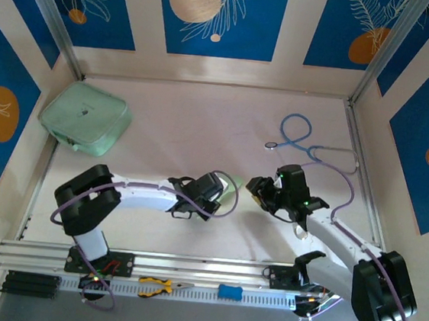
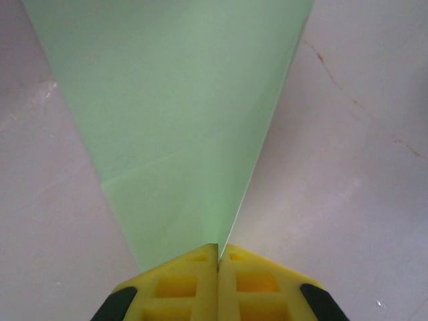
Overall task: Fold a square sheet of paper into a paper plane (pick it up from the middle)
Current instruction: Fold the wing for the fifth time at the center of the table.
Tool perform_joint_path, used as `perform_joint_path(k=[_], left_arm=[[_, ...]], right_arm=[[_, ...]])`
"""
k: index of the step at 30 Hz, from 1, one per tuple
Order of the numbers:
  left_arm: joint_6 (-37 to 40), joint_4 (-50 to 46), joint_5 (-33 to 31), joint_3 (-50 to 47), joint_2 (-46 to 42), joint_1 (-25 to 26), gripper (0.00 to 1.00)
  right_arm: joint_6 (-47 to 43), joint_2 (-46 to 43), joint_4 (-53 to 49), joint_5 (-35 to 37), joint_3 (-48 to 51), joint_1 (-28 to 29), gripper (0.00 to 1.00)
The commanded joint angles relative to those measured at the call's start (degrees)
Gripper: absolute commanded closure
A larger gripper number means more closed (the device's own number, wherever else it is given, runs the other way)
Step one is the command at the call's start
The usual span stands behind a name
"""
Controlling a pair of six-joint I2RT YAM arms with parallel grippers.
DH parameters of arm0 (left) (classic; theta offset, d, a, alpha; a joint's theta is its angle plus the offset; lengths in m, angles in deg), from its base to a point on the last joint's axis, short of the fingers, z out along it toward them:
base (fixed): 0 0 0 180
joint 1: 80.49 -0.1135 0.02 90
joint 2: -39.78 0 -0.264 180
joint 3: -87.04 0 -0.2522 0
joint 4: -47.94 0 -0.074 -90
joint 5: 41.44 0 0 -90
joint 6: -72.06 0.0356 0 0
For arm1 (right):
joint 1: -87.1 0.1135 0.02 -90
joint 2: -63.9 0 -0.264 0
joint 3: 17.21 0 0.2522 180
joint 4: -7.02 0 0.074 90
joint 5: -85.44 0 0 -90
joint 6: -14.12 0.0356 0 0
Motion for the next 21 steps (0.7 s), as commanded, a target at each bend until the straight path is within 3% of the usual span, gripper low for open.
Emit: perform_joint_path(k=[1, 10, 17, 21], left_arm=[[-2.1, 3.4, 6.3, -1.8, -0.9, -1.6, 1.0], [-4.8, 11.7, 13.1, -6.7, -2.7, -4.9, 1.0], [-4.5, 17.0, 13.2, -10.0, -6.4, -5.0, 1.0], [-2.7, 16.9, 12.8, -10.2, -6.8, -5.0, 1.0]], right_arm=[[-0.8, -2.4, -0.3, 2.4, 1.6, 1.2, 0.54], [-3.0, -3.2, 3.5, 3.9, 3.0, 6.1, 0.57], [-1.0, -2.4, 5.4, 3.2, 3.8, 7.2, 0.56], [0.7, 2.7, 2.4, -0.7, -0.7, 6.5, 0.52]])
